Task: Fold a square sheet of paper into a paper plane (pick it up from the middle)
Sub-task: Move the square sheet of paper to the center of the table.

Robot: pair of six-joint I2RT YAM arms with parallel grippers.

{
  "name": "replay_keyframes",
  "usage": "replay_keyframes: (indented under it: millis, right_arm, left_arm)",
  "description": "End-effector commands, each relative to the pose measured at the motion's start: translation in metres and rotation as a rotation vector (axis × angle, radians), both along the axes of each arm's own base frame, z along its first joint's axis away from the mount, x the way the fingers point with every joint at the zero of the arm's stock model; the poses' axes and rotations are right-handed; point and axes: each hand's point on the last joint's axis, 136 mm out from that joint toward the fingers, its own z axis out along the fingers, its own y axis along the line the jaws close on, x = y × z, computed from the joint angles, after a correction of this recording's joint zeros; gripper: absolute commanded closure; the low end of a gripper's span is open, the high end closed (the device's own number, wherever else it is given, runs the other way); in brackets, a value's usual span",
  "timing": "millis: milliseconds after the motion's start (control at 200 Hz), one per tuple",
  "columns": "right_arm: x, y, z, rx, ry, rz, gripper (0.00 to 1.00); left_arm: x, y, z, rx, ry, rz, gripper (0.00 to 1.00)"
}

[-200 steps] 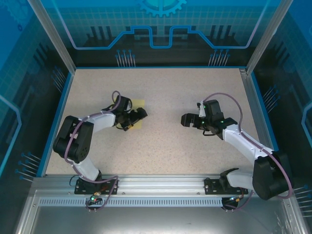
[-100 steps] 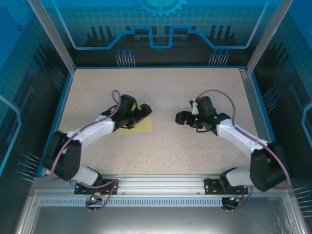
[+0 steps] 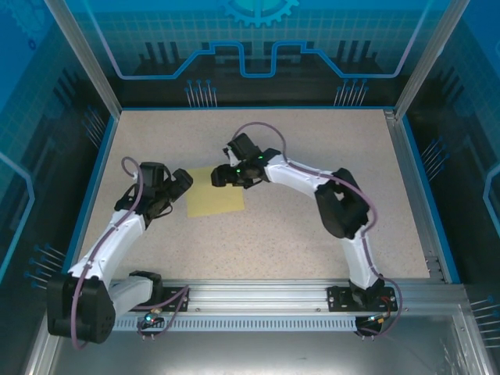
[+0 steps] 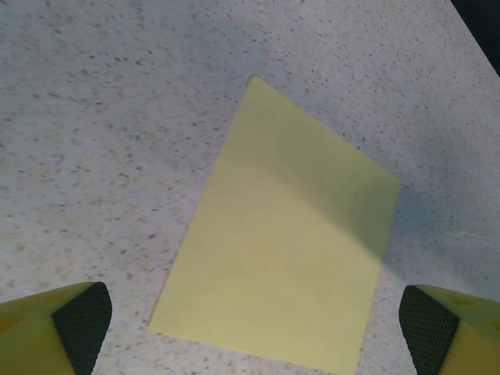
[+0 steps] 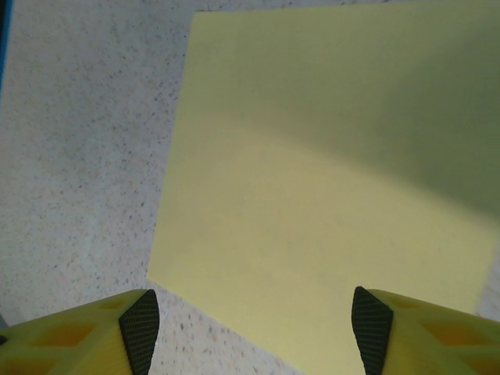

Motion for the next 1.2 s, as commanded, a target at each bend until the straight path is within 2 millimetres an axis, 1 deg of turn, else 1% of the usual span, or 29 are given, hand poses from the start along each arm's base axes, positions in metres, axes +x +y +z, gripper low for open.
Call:
replay_keyframes:
  millis: [0, 50, 70, 75, 85, 130, 175, 235, 275, 305, 310, 320, 375, 435, 475, 540, 605, 640, 705, 770, 805, 865, 900, 935, 965, 1030, 1100, 1195]
  right_arm:
    - [0.0, 0.002, -0.025, -0.063, 0.092, -0.012, 0.31]
    - [0.002, 0.002, -0.036, -0.079, 0.115, -0.019, 0.31]
    - [0.003, 0.003, -0.033, -0.074, 0.118, -0.021, 0.31]
    - [0.002, 0.003, -0.04, -0.083, 0.129, -0.021, 0.31]
    - [0.002, 0.003, -0.045, -0.089, 0.139, -0.022, 0.31]
    - [0.0, 0.001, -0.054, -0.103, 0.153, -0.026, 0.31]
    - [-0.003, -0.003, -0.059, -0.121, 0.165, -0.029, 0.31]
    - [-0.006, -0.015, -0.066, -0.161, 0.177, -0.044, 0.31]
    - [-0.009, -0.027, -0.071, -0.193, 0.188, -0.057, 0.32]
    - [-0.013, -0.038, -0.081, -0.222, 0.207, -0.066, 0.32]
    - [-0.012, -0.038, -0.075, -0.217, 0.2, -0.068, 0.32]
    - [-0.012, -0.041, -0.072, -0.216, 0.195, -0.071, 0.32]
    - [-0.017, -0.062, -0.075, -0.238, 0.196, -0.085, 0.32]
    - [-0.023, -0.082, -0.072, -0.241, 0.193, -0.087, 0.32]
    - [-0.028, -0.099, -0.072, -0.257, 0.199, -0.087, 0.32]
    - [-0.035, -0.127, -0.068, -0.28, 0.196, -0.08, 0.32]
    - [-0.042, -0.158, -0.066, -0.316, 0.201, -0.095, 0.33]
    - [-0.048, -0.17, -0.064, -0.315, 0.212, -0.085, 0.33]
    - [-0.052, -0.196, -0.059, -0.325, 0.206, -0.104, 0.32]
    - [-0.055, -0.218, -0.056, -0.322, 0.212, -0.125, 0.32]
    - [-0.054, -0.226, -0.052, -0.306, 0.218, -0.141, 0.32]
    - [-0.05, -0.228, -0.041, -0.263, 0.21, -0.153, 0.32]
    - [-0.047, -0.226, -0.034, -0.245, 0.19, -0.166, 0.31]
    - [-0.045, -0.217, -0.026, -0.21, 0.161, -0.154, 0.3]
    - [-0.043, -0.205, -0.02, -0.172, 0.14, -0.133, 0.3]
    - [-0.038, -0.186, -0.013, -0.131, 0.125, -0.117, 0.31]
    - [-0.032, -0.163, -0.013, -0.119, 0.123, -0.083, 0.31]
    - [-0.021, -0.142, -0.028, -0.151, 0.15, -0.072, 0.32]
  left_arm:
    - [-0.008, 0.007, -0.003, 0.037, -0.007, -0.003, 0.01]
    - [-0.008, 0.003, -0.003, 0.025, -0.015, -0.022, 0.01]
    - [-0.007, 0.002, -0.002, 0.021, -0.018, -0.031, 0.01]
    - [-0.007, 0.001, -0.002, 0.02, -0.018, -0.033, 0.01]
    - [-0.007, 0.0, -0.002, 0.019, -0.019, -0.038, 0.01]
    - [-0.006, -0.002, -0.003, 0.018, -0.017, -0.053, 0.01]
    - [-0.006, -0.003, -0.003, 0.017, -0.018, -0.065, 0.01]
    - [-0.003, -0.009, -0.003, 0.002, -0.031, -0.097, 0.01]
    - [-0.001, -0.014, -0.002, -0.011, -0.043, -0.124, 0.01]
    - [0.0, -0.017, -0.001, -0.024, -0.05, -0.141, 0.01]
    - [0.001, -0.018, -0.001, -0.026, -0.051, -0.144, 0.01]
    - [0.001, -0.019, -0.001, -0.03, -0.05, -0.149, 0.01]
    - [0.004, -0.028, 0.001, -0.06, -0.061, -0.187, 0.01]
    - [0.007, -0.036, 0.002, -0.091, -0.072, -0.221, 0.01]
    - [0.01, -0.043, 0.003, -0.11, -0.079, -0.246, 0.01]
    - [0.014, -0.055, 0.004, -0.126, -0.087, -0.296, 0.01]
    - [0.018, -0.069, 0.003, -0.122, -0.079, -0.339, 0.01]
    - [0.02, -0.078, 0.003, -0.119, -0.075, -0.368, 0.01]
    - [0.022, -0.096, 0.002, -0.104, -0.065, -0.422, 0.01]
    - [0.024, -0.11, -0.001, -0.081, -0.055, -0.447, 0.01]
    - [0.025, -0.115, -0.002, -0.073, -0.057, -0.45, 0.01]
    - [0.028, -0.12, -0.004, -0.085, -0.06, -0.445, 0.01]
    - [0.03, -0.123, -0.005, -0.092, -0.061, -0.445, 0.01]
    - [0.03, -0.119, -0.007, -0.077, -0.045, -0.428, 0.01]
    - [0.031, -0.113, -0.008, -0.048, -0.036, -0.408, 0.01]
    - [0.028, -0.101, -0.01, 0.003, -0.028, -0.372, 0.01]
    - [0.026, -0.098, -0.008, 0.019, -0.044, -0.375, 0.01]
    - [0.024, -0.096, -0.009, 0.039, -0.034, -0.385, 0.01]
